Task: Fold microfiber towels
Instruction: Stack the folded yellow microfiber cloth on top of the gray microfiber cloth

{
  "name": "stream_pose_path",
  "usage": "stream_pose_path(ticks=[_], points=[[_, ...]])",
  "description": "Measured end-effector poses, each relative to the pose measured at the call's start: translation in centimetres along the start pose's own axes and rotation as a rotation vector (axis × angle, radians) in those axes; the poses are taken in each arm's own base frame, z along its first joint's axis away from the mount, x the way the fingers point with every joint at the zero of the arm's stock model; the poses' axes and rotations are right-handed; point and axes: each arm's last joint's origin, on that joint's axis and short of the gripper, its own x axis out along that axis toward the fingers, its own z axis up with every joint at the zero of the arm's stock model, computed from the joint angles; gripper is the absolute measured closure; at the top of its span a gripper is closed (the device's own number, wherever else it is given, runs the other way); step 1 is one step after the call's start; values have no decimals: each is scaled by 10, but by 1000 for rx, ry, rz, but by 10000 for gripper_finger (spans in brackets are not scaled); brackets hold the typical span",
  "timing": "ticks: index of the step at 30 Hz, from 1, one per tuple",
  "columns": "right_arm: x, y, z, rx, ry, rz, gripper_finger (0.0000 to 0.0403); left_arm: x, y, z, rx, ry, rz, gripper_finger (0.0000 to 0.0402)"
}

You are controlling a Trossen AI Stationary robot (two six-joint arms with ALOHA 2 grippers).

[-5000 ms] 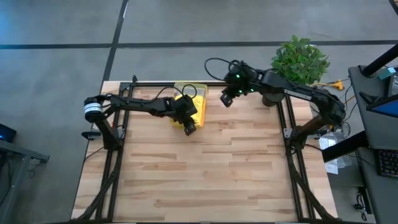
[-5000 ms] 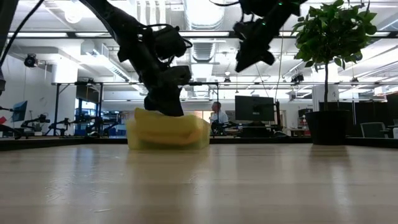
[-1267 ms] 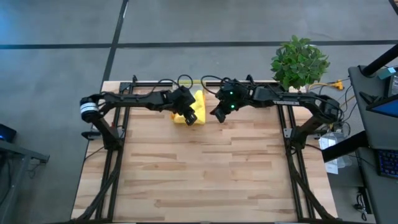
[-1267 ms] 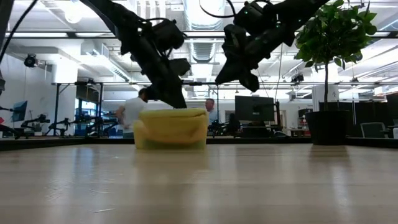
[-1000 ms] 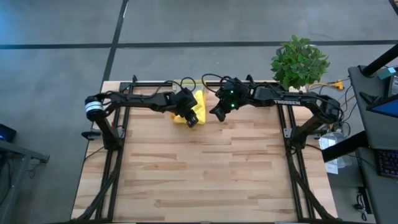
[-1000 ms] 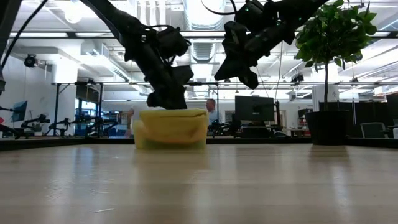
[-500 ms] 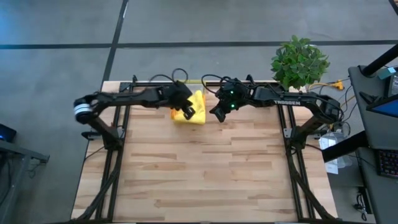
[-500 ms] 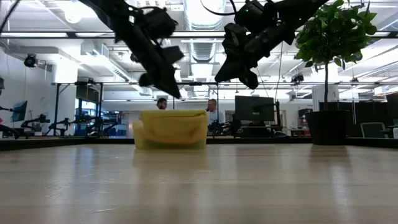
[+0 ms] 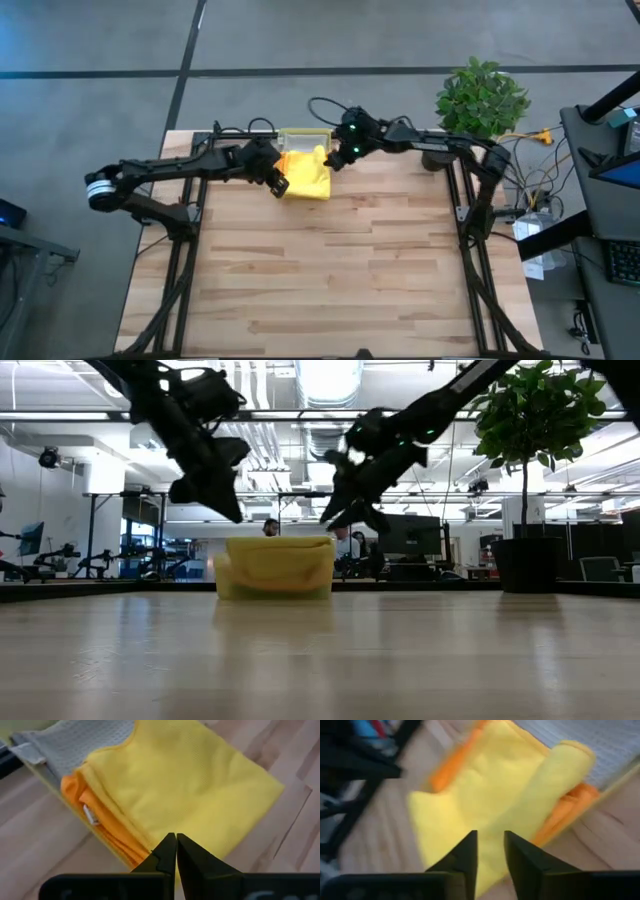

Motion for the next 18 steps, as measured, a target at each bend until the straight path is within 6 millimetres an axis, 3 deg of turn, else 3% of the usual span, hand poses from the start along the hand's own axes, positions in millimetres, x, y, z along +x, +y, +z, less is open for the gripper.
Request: stream_pose_path(ticks=[9, 18], points=[[34, -14, 29, 59, 131, -146, 240, -16, 6, -19, -59, -21, -32, 402], [28, -10, 40, 77, 93, -266, 227, -28, 5, -19, -52, -51, -90, 402]])
